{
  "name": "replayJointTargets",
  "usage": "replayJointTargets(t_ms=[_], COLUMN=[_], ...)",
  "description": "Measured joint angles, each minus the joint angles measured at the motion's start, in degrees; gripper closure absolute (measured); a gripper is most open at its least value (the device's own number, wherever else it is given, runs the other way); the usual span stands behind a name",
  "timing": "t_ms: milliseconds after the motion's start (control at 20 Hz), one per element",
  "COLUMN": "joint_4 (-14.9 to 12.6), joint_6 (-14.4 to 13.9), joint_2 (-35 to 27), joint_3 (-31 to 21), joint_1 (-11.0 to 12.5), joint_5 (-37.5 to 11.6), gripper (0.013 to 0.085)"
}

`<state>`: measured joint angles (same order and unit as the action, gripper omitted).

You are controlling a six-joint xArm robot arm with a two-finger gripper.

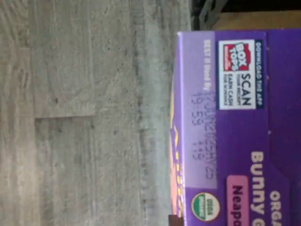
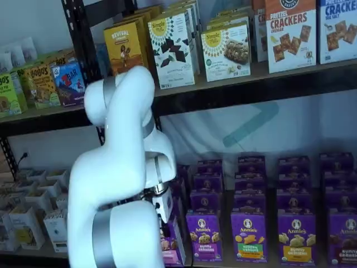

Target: Pick up the purple box with a pink patch in the middle, on the bottom shelf, the first box from the left

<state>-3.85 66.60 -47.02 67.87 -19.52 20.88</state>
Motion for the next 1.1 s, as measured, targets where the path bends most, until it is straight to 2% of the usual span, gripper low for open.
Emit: replayJointTargets(t_ms=[350, 650, 900, 1100], joint_4=[-1.61, -2.69, 0.94, 2.01], joint_6=[-1.00, -1.07, 3.34, 5.45], joint_2=[7.71, 14.47, 20.16, 24.58], joint_3=[-8.97, -14.97, -19.00, -21.99], joint_1=[0.52, 1.46, 2.47, 3.62], joint_5=[-1.73, -1.37, -0.26, 0.73], gripper=[0.0650, 0.0650, 0.0650, 0.0650])
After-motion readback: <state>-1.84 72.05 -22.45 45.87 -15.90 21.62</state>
